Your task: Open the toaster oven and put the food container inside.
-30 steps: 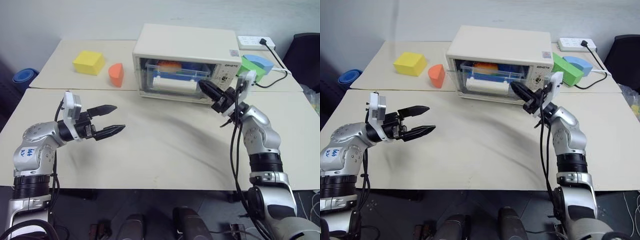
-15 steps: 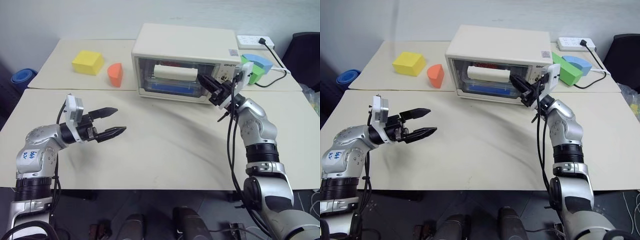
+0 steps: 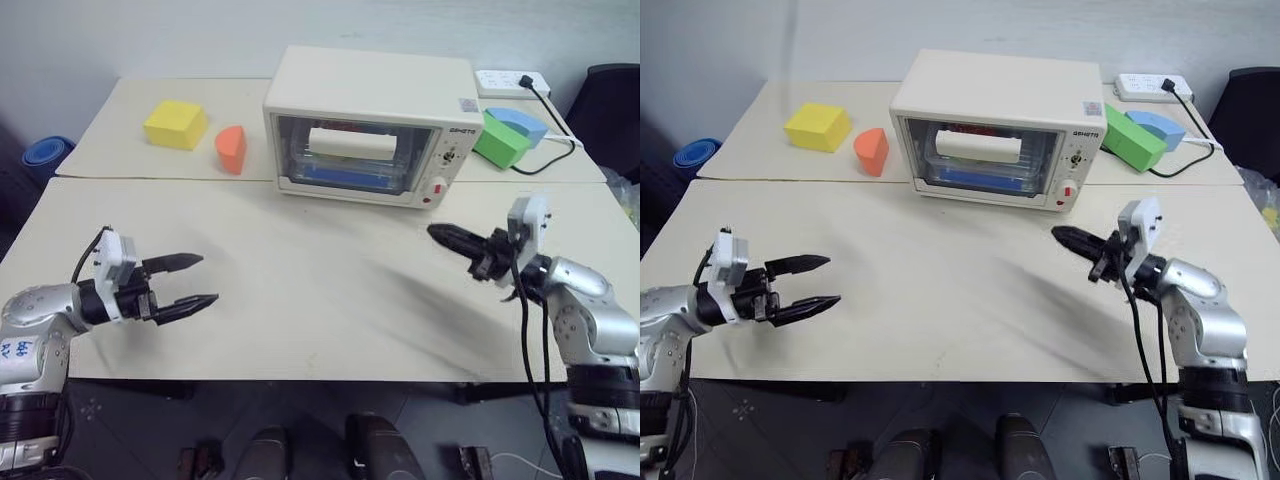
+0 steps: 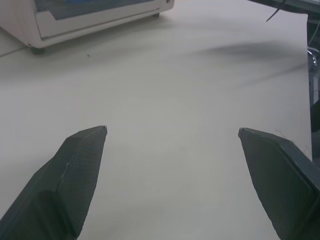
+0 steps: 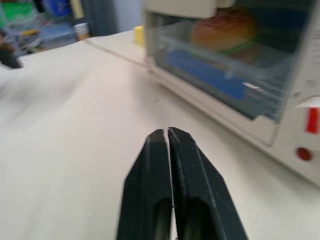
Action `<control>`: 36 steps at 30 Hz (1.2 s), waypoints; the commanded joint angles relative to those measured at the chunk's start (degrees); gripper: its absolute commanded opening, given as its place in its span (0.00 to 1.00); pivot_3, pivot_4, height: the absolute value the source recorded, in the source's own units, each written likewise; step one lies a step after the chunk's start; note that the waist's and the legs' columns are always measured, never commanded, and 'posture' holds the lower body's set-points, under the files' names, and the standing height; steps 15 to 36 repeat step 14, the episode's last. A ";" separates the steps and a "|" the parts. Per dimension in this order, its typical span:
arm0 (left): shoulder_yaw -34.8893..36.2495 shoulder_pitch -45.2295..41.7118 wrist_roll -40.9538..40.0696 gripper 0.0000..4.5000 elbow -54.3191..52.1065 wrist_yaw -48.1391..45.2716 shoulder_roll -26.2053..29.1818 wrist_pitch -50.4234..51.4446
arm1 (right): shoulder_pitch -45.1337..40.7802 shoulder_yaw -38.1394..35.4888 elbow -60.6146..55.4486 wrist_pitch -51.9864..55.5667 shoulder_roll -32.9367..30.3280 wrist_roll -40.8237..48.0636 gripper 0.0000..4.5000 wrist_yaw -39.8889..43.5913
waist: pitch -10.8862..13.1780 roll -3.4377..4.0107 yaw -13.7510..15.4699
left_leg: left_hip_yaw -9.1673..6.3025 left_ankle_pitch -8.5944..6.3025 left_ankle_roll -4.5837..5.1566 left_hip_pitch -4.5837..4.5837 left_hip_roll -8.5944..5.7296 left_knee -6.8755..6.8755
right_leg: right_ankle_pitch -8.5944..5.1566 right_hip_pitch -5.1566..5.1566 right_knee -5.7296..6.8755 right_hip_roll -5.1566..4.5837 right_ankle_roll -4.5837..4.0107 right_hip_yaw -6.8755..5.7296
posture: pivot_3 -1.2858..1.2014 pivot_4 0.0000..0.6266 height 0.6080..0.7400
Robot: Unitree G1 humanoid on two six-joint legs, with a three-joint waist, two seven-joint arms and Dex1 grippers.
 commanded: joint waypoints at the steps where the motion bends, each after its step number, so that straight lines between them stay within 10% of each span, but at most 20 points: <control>1: 2.54 4.18 0.97 1.00 -3.47 -1.23 1.88 -2.91 | 7.11 -1.33 -6.11 -5.56 -1.78 -0.02 0.28 5.13 | 0.00 0.00 0.08 | -0.03 -0.01 0.01 0.05 0.03 -0.04 | -0.01 0.06 -0.04 0.02 -0.01 -0.02 | 0.52 0.24 1.00; 10: 5.52 8.73 2.76 1.00 -4.91 2.69 -0.92 -10.92 | 12.26 -0.43 -3.23 -16.51 -1.76 -3.42 0.98 8.07 | 0.00 0.02 0.06 | -0.02 0.02 0.04 0.26 0.02 -0.04 | 0.05 0.20 -0.02 -0.07 -0.08 -0.03 | 0.52 0.24 1.00; 36: 5.71 8.70 2.71 1.00 -5.32 4.56 -1.56 -11.58 | 13.31 -0.72 -2.07 -18.53 -1.71 -4.04 0.98 8.23 | 0.00 0.02 0.10 | -0.03 0.01 0.03 0.19 0.02 -0.01 | 0.05 0.18 -0.05 -0.06 -0.08 -0.03 | 0.52 0.24 1.00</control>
